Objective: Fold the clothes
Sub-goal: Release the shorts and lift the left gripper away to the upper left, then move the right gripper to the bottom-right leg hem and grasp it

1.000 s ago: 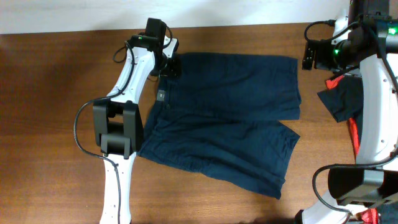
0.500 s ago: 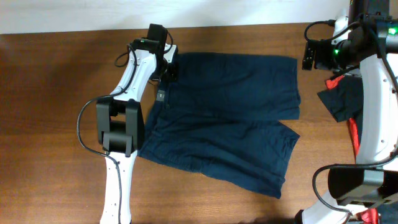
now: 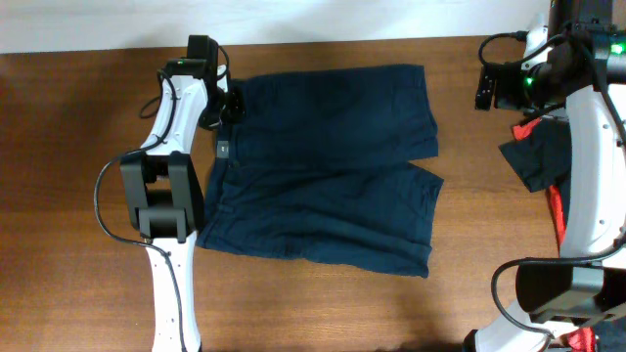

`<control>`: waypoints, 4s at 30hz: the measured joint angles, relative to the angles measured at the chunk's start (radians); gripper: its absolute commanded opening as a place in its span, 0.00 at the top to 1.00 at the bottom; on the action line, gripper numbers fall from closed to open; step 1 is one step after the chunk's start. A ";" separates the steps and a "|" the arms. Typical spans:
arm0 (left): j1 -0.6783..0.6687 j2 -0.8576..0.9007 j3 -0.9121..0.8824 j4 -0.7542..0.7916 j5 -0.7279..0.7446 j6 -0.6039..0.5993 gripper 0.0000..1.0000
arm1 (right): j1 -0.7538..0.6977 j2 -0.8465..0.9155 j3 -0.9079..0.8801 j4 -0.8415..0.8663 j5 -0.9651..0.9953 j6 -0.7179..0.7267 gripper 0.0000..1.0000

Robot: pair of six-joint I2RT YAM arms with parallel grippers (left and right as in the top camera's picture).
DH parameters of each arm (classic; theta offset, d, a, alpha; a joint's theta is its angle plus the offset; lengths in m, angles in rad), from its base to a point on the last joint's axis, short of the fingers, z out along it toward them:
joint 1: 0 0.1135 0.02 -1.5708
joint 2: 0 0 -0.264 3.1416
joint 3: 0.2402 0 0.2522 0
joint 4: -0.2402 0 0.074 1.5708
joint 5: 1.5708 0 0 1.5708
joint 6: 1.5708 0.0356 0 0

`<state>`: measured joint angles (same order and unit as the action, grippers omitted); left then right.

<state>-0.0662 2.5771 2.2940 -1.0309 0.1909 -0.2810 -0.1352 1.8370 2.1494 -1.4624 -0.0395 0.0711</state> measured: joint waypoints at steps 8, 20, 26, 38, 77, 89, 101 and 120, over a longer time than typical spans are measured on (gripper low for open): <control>-0.009 0.000 0.146 -0.122 -0.007 -0.015 0.13 | 0.000 0.000 0.000 0.000 0.000 0.000 0.02; 0.039 -0.224 0.324 -0.238 -0.182 -0.015 0.01 | 0.000 0.000 0.000 0.000 0.000 -0.001 0.02; 0.037 -0.224 0.322 -0.242 -0.192 -0.015 0.01 | 0.000 0.000 0.000 0.000 0.000 0.000 0.02; 0.038 -0.224 0.322 -0.242 -0.193 -0.015 0.01 | 0.000 0.000 0.000 0.000 0.000 0.000 0.02; 0.038 -0.224 0.322 -0.245 -0.200 -0.015 0.01 | 0.409 -0.509 -0.784 0.016 -0.049 0.343 0.96; 0.038 -0.224 0.322 -0.245 -0.200 -0.015 0.01 | 0.409 -0.481 -1.218 0.296 -0.039 0.534 0.57; 0.038 -0.224 0.322 -0.244 -0.200 -0.015 0.01 | 0.233 -0.484 -1.446 0.528 -0.080 0.600 0.31; 0.038 -0.224 0.322 -0.244 -0.200 -0.015 0.01 | 0.122 -0.484 -1.547 0.640 -0.383 0.566 0.28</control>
<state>-0.0284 2.3531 2.6160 -1.2751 -0.0090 -0.2962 -0.0128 1.3529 0.6029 -0.8219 -0.4221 0.6376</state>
